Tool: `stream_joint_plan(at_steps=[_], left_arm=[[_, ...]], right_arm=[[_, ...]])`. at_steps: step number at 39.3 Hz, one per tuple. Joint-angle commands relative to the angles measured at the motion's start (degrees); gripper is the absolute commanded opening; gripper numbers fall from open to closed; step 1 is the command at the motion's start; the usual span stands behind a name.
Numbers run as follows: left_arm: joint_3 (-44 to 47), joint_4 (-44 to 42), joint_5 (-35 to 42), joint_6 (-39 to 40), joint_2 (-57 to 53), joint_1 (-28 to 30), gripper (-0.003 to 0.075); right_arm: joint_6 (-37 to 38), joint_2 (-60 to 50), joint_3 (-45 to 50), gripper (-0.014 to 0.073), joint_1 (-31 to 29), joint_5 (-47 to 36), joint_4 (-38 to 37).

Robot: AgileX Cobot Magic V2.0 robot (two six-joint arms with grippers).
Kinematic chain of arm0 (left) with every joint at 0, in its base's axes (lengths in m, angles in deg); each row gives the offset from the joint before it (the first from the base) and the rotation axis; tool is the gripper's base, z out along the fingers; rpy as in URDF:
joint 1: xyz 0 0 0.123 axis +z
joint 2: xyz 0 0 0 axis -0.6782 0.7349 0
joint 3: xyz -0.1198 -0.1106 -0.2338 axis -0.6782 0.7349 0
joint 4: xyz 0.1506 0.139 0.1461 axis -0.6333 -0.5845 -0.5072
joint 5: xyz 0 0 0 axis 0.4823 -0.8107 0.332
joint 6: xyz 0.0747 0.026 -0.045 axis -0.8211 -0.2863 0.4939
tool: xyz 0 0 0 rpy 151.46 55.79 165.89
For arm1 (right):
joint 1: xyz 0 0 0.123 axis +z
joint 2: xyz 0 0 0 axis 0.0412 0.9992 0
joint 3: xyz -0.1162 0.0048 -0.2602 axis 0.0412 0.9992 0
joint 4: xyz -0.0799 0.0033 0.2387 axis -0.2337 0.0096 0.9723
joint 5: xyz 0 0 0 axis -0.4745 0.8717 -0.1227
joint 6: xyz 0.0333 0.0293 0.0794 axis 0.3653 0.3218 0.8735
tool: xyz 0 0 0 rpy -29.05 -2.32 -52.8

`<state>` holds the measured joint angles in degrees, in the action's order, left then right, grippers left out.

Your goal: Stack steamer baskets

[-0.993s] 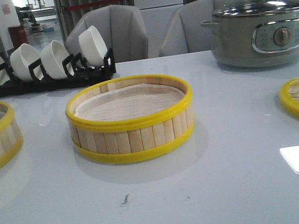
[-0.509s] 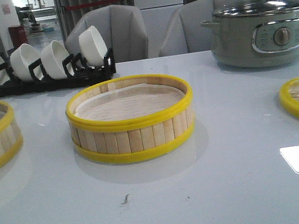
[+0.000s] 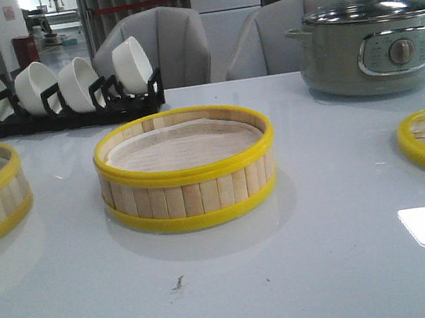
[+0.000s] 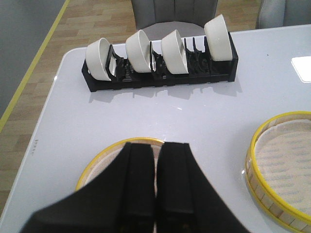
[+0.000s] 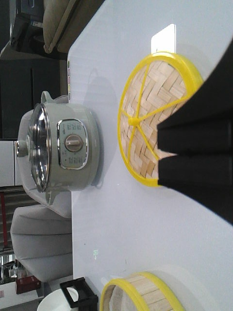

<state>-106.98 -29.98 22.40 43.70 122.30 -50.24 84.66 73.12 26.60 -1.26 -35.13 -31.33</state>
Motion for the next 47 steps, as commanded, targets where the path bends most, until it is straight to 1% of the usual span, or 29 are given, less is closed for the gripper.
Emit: stream_joint_plan(at_steps=[1,11,18,22,24,26,29,31,34,37,41,47], left_arm=[[-2.0,-0.15,4.14,0.21,-0.73,-0.31,0.0109],[-2.0,-0.37,3.67,0.21,-0.73,-0.31,0.0109],[-2.0,-0.37,3.62,0.21,-0.73,-0.31,0.0109],[-2.0,-0.37,3.39,0.21,-0.73,-0.31,0.0109],[-2.0,-0.81,3.27,0.21,-0.73,-0.31,0.0109],[-2.0,-0.81,3.27,0.21,-0.73,-0.31,0.0109],[-2.0,-0.81,3.27,0.21,-0.73,-0.31,0.0109],[-2.0,-0.81,3.27,0.21,-0.73,-0.31,0.0109],[-2.0,-0.81,3.27,0.21,-0.73,-0.31,0.0109],[-2.0,-0.81,3.17,0.21,-0.73,-0.31,0.0109],[-2.0,-0.81,3.17,0.21,-0.73,-0.31,0.0109],[-2.0,-0.59,3.09,0.21,-0.73,-0.31,0.0109]], right_arm=[[0.06,-1.2,-0.86,0.0068,0.11,-5.49,0.05],[0.06,-1.2,-0.86,0.0068,0.11,-14.89,0.05],[0.15,-1.2,-0.97,0.0068,0.11,-17.21,0.05],[3.96,-1.13,-2.03,0.0068,0.11,-18.05,0.31],[6.15,-0.34,-3.84,0.0068,0.18,-15.51,0.59],[7.47,1.22,-6.6,0.0068,0.2,-11.05,0.59],[9.02,5.41,-13.08,0.0068,0.2,-2.66,1.62],[9.27,9.39,-19.47,0.0068,0.2,2.85,1.9],[9.27,15.63,-26.06,0.0068,0.2,7.41,1.77],[9.19,23.18,-33.08,0.0068,0.2,10.12,0.79],[9.19,32.34,-39.32,0.0068,0.2,12.28,0.74],[9.14,41.33,-43.76,0.0068,0.2,11.9,0.74]])
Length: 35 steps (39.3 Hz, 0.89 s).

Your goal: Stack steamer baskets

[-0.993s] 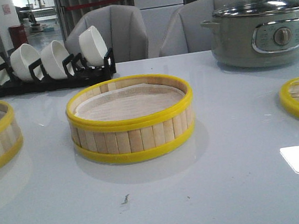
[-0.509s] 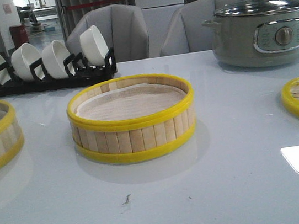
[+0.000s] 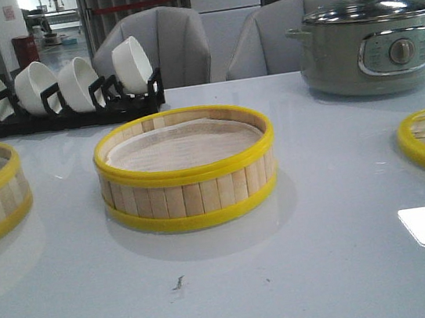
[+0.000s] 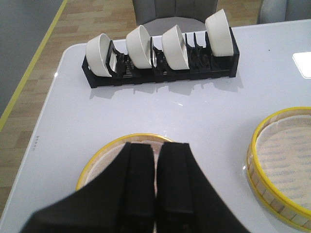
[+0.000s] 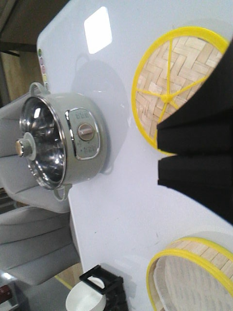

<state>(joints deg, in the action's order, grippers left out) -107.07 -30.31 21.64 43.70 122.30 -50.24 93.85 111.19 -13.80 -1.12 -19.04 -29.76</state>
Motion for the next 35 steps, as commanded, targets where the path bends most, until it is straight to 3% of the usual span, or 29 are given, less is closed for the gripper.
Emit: stream_joint_plan(at_steps=[1,26,30,35], left_arm=[[-1.91,-0.26,3.69,0.21,-0.73,-0.31,0.0109],[-1.91,0.35,1.35,0.21,-0.73,-0.31,0.0109],[-1.91,3.11,1.35,0.21,-0.73,-0.31,0.0109],[-1.91,4.72,1.35,0.21,-0.73,-0.31,0.0109]], right_arm=[[-0.05,4.12,-3.49,0.0068,0.06,-4.79,-0.83],[0.0,5.16,-3.43,0.0073,0.06,-20.42,-0.27],[0.0,5.59,-3.43,0.0142,0.06,-18.6,-0.22],[-0.05,6.58,-3.43,0.0379,0.06,-15.66,-0.22]])
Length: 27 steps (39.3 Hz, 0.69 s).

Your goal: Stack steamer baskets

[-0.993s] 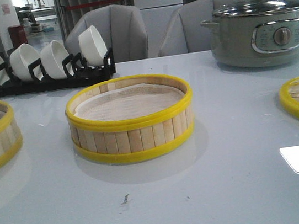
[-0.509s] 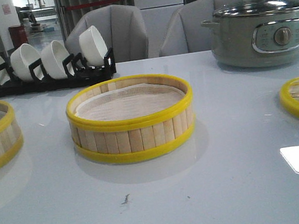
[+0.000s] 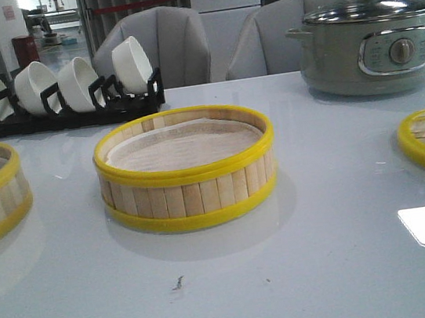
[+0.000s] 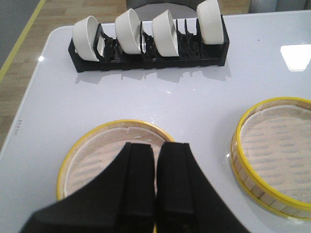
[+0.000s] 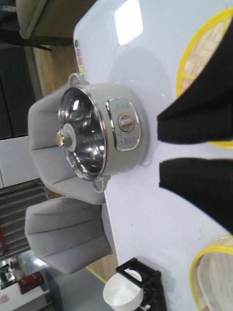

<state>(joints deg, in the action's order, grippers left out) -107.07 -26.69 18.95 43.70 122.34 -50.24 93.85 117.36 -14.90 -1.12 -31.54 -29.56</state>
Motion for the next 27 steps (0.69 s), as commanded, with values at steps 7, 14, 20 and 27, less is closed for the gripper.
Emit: stream_joint_plan(at_steps=[7,14,20,27], left_arm=[[-1.91,4.03,4.04,0.21,-0.77,-0.31,0.0109],[-1.91,4.44,2.05,0.21,0.84,-0.31,0.0115],[-1.91,5.06,0.97,0.34,4.14,-0.31,0.0208],[-1.91,5.19,1.08,0.34,10.43,-0.31,0.034]], right_arm=[[-0.05,1.24,-2.33,0.0447,0.06,-2.55,-0.42],[-0.05,1.24,-2.33,0.0446,0.06,-2.87,-0.42],[-0.05,1.24,-2.33,0.0446,0.06,-2.81,-0.42],[-0.05,1.24,-2.33,0.0446,0.06,-2.76,-0.42]])
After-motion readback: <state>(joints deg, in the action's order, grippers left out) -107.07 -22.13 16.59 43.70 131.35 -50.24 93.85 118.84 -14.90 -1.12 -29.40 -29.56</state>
